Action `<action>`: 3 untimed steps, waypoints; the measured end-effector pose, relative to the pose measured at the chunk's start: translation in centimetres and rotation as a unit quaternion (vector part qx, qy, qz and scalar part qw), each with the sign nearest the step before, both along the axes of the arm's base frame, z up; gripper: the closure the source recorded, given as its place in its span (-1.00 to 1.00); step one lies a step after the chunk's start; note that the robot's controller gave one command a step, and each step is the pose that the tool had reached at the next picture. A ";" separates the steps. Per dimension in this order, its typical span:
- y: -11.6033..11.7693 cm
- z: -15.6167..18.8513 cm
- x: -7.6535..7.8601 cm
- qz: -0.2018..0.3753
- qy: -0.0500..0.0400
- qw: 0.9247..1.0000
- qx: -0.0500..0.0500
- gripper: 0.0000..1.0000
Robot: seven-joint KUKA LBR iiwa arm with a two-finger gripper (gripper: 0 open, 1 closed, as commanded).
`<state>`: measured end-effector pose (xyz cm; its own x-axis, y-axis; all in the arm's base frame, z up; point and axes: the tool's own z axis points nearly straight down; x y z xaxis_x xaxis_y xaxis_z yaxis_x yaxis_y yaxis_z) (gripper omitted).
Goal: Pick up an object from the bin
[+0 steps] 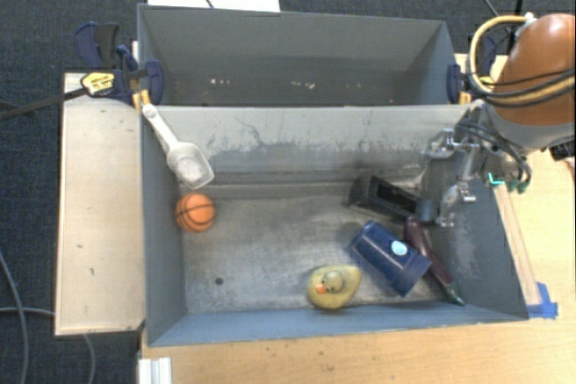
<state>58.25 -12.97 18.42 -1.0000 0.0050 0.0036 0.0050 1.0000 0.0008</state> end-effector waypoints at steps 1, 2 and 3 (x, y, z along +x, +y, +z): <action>0.0 0.4 0.2 0.001 -0.004 1.000 -0.001 -1.00; -0.1 -4.6 -5.7 -0.025 -0.005 1.000 -0.001 -1.00; -1.0 -9.8 -2.7 -0.057 -0.002 0.998 0.005 1.00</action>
Offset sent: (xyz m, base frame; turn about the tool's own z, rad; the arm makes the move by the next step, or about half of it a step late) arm -0.0826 -0.0029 -0.0680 0.0750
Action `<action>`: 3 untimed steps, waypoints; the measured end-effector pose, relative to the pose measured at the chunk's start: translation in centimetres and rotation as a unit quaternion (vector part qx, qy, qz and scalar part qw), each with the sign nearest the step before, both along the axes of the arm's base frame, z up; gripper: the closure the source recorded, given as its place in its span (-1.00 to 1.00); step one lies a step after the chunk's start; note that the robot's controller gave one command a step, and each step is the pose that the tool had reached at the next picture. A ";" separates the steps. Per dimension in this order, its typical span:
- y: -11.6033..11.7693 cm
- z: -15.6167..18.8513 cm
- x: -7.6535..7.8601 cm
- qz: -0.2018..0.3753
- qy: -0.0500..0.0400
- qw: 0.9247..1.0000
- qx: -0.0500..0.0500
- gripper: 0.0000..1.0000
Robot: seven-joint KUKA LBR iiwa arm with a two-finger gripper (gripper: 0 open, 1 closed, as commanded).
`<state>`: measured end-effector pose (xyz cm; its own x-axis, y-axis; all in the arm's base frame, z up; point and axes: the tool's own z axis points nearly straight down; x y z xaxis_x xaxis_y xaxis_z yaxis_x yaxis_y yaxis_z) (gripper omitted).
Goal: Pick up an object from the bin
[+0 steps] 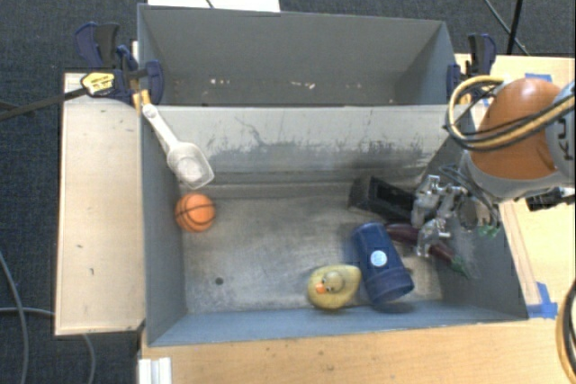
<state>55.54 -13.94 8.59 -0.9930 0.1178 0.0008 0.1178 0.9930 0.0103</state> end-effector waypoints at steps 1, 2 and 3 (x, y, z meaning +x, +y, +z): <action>0.0 0.0 0.0 0.001 0.000 1.000 0.000 1.00; -0.2 4.1 -0.3 -0.003 0.001 1.000 -0.003 1.00; -0.2 11.7 0.2 -0.017 0.000 1.000 -0.005 1.00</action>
Offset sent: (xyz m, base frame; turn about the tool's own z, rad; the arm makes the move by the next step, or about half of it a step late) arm -0.0010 -0.0039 0.0767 0.0172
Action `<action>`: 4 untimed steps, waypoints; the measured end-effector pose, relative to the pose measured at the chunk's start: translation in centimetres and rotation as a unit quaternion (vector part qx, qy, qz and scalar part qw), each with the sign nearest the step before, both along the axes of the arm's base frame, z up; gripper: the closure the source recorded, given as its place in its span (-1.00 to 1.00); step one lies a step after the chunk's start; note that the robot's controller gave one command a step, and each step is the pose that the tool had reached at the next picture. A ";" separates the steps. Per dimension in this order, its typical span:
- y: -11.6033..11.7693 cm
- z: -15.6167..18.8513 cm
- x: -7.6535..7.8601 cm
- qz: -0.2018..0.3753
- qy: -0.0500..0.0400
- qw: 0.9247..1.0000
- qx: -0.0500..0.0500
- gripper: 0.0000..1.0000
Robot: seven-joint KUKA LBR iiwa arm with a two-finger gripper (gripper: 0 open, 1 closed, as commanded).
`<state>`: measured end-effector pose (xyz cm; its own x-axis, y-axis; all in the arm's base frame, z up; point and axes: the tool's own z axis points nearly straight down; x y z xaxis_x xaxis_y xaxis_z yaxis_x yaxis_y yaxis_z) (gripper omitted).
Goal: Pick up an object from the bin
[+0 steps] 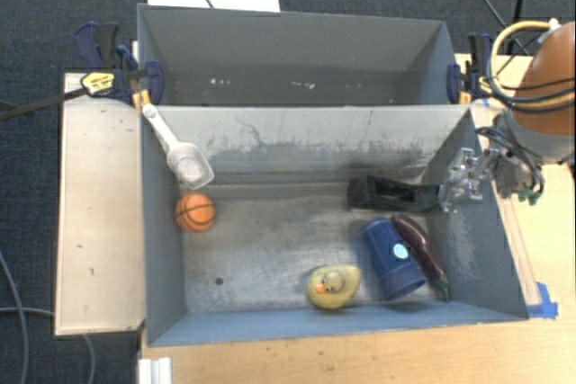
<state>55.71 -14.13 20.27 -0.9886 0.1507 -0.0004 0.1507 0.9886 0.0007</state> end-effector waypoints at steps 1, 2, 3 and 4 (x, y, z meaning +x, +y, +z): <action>-0.7 -8.1 -4.4 0.008 0.003 1.000 0.001 -1.00; -0.7 -7.7 -4.2 0.009 -0.001 1.000 -0.001 -1.00; -0.7 -7.8 -4.1 0.008 -0.001 1.000 -0.001 -1.00; 0.1 -13.1 -4.6 0.088 -0.001 0.996 0.001 1.00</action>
Offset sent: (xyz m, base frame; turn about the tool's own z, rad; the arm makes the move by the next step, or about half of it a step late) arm 0.0000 0.0000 0.0000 0.0000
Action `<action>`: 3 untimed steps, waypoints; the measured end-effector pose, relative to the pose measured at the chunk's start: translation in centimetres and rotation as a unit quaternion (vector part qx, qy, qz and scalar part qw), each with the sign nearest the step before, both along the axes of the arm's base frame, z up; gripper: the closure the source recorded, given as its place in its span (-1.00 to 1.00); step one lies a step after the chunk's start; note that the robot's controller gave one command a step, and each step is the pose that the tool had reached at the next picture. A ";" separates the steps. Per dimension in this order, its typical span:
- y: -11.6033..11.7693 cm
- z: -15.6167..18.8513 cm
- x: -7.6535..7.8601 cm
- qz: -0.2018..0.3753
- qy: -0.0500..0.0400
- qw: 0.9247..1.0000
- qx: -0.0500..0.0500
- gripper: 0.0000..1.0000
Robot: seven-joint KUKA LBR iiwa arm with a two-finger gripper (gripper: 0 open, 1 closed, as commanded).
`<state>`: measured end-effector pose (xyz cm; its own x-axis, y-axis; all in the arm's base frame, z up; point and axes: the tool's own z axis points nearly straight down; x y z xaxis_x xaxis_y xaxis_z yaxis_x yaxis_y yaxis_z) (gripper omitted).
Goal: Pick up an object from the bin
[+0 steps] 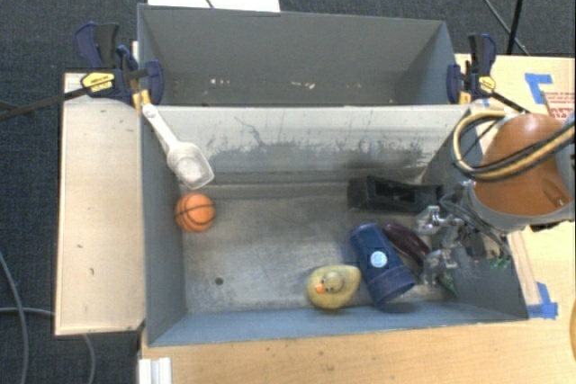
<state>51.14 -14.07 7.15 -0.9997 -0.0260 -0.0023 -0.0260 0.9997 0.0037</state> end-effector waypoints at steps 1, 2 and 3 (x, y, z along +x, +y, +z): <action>0.0 0.0 0.0 0.001 0.000 1.000 0.000 1.00; 0.0 4.9 0.2 0.003 0.003 1.000 0.000 1.00; 0.2 24.1 1.9 -0.030 -0.004 1.000 -0.003 1.00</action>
Offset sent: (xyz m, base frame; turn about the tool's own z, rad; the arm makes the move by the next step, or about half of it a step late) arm 0.0039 -0.0021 0.0671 -0.0049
